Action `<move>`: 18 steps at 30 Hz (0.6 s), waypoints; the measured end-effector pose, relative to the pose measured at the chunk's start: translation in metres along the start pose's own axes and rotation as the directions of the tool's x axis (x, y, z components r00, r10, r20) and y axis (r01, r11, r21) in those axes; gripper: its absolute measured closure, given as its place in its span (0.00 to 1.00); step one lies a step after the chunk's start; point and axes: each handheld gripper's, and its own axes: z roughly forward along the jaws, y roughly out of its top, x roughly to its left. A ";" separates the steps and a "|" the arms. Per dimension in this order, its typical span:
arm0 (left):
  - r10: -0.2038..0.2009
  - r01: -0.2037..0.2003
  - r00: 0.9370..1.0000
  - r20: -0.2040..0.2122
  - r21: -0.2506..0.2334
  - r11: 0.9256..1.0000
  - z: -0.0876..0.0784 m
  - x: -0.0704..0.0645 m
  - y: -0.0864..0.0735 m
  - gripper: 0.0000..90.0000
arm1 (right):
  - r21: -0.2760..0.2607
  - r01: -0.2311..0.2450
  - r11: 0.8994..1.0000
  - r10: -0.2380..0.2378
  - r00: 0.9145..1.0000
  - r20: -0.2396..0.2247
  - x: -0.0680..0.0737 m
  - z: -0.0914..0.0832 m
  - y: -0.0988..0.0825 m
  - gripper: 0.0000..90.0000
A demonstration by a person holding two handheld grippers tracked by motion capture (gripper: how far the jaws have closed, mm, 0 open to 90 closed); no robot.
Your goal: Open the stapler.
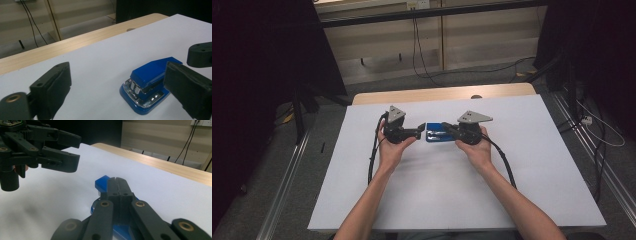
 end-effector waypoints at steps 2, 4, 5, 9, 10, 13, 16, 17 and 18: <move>0.000 0.000 1.000 0.014 -0.006 1.000 -0.002 0.000 0.000 0.19 | 0.003 0.000 1.000 0.000 1.000 -0.010 0.001 0.001 -0.001 1.00; -0.002 0.003 0.999 0.041 -0.023 1.000 -0.004 -0.001 -0.001 0.26 | 0.001 0.003 1.000 -0.003 1.000 -0.013 0.002 0.001 -0.001 1.00; 0.001 0.001 0.999 0.043 -0.028 1.000 -0.003 -0.002 -0.001 0.30 | -0.006 0.007 1.000 -0.007 1.000 -0.012 0.002 0.001 -0.001 1.00; 0.008 -0.007 0.998 0.059 -0.018 1.000 -0.003 -0.002 -0.001 0.39 | -0.009 0.013 1.000 -0.013 1.000 -0.019 0.004 0.002 0.001 1.00; 0.018 -0.017 0.998 0.063 -0.017 1.000 -0.002 -0.003 -0.002 0.41 | -0.008 0.015 1.000 -0.015 1.000 -0.020 0.004 0.002 0.001 1.00; 0.021 -0.021 0.997 0.080 -0.005 1.000 0.000 -0.004 -0.003 0.52 | -0.004 0.017 1.000 -0.017 1.000 -0.024 0.005 0.002 0.000 1.00; 0.035 -0.035 0.996 0.087 -0.001 0.999 0.000 -0.005 -0.004 0.61 | 0.008 0.016 1.000 -0.015 0.999 -0.031 0.007 0.005 -0.001 1.00; 0.040 -0.040 0.995 0.086 -0.005 0.999 0.000 -0.006 -0.004 0.61 | 0.008 0.016 1.000 -0.015 0.999 -0.031 0.007 0.005 -0.001 1.00; 0.038 -0.038 0.995 0.091 -0.005 0.999 0.000 -0.006 -0.004 0.64 | 0.013 0.019 1.000 -0.018 0.999 -0.031 0.007 0.006 -0.002 1.00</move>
